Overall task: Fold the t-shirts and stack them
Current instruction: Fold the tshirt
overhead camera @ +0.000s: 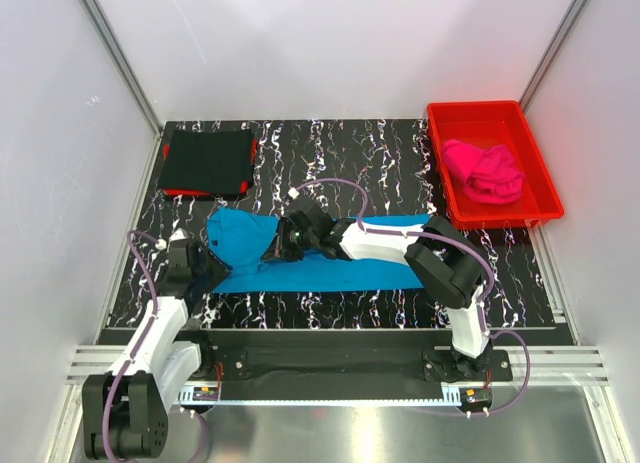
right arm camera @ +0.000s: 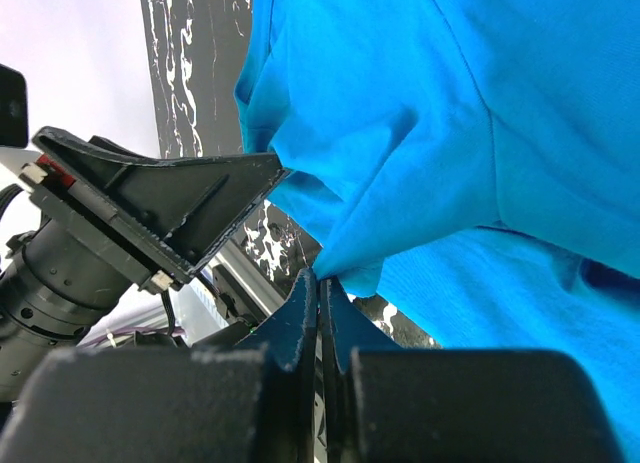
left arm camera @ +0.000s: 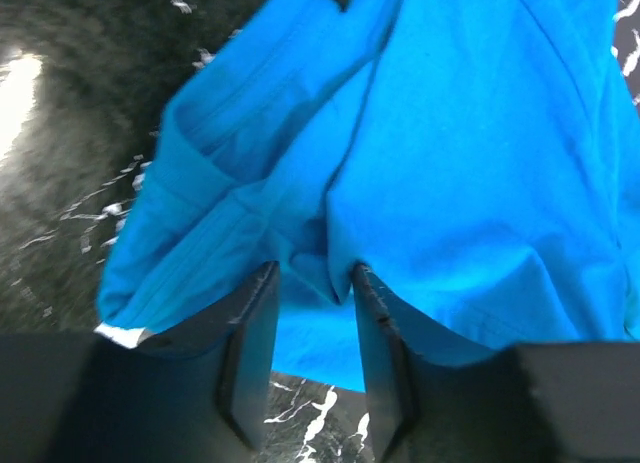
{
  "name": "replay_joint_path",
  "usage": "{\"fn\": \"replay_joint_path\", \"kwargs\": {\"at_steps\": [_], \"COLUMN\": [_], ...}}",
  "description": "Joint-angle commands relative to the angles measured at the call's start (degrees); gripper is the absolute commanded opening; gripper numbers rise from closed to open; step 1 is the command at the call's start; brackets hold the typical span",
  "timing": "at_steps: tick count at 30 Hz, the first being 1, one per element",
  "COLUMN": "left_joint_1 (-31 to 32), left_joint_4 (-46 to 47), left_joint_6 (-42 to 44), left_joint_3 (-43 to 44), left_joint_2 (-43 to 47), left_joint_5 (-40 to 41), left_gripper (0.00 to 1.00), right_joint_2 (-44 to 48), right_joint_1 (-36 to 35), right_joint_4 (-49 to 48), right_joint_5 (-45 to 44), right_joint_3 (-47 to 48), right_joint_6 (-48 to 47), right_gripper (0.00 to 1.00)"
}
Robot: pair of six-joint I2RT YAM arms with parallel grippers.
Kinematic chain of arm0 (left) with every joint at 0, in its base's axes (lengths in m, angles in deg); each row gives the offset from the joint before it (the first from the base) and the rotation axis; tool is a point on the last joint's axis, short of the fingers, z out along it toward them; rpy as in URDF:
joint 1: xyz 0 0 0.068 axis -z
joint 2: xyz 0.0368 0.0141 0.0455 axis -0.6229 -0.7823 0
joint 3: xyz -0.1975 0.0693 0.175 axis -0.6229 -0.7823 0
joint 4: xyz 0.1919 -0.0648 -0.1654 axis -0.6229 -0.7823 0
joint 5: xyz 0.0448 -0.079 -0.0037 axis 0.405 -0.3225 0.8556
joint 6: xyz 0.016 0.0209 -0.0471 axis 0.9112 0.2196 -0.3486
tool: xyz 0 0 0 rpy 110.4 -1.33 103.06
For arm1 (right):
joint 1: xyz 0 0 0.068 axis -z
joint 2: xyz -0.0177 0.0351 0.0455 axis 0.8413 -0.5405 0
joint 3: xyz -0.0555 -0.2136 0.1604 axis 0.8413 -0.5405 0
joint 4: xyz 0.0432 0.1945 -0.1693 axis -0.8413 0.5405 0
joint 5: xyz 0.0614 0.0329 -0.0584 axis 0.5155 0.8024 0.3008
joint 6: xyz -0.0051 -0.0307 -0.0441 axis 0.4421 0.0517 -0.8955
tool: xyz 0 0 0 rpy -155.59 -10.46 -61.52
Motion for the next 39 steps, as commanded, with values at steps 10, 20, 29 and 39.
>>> {"fn": "replay_joint_path", "kwargs": {"at_steps": [10,20,29,39], "left_joint_1": [-0.1,-0.1,-0.1,-0.1], "left_joint_4": [9.4,5.4,-15.4,-23.6], "left_joint_6": [2.8,2.2,1.0,-1.1], "left_joint_3": [2.7,6.0,16.6,21.7], "left_joint_2": [-3.0,-4.4,-11.3,-18.1], "left_joint_5": [-5.7,-4.9,2.0,3.8], "left_gripper": [0.34,0.13,0.00,0.00], "right_joint_2": [1.0,1.2,2.9,3.7], "right_joint_1": [0.6,1.1,1.2,1.1], "right_joint_4": [-0.9,-0.8,3.3,5.8], "right_joint_5": [0.7,0.7,1.3,2.2], "right_joint_3": [0.4,-0.4,-0.5,-3.7], "right_joint_6": [0.2,0.3,-1.5,-2.3], "right_gripper": [0.00,0.00,0.00,0.00]}}
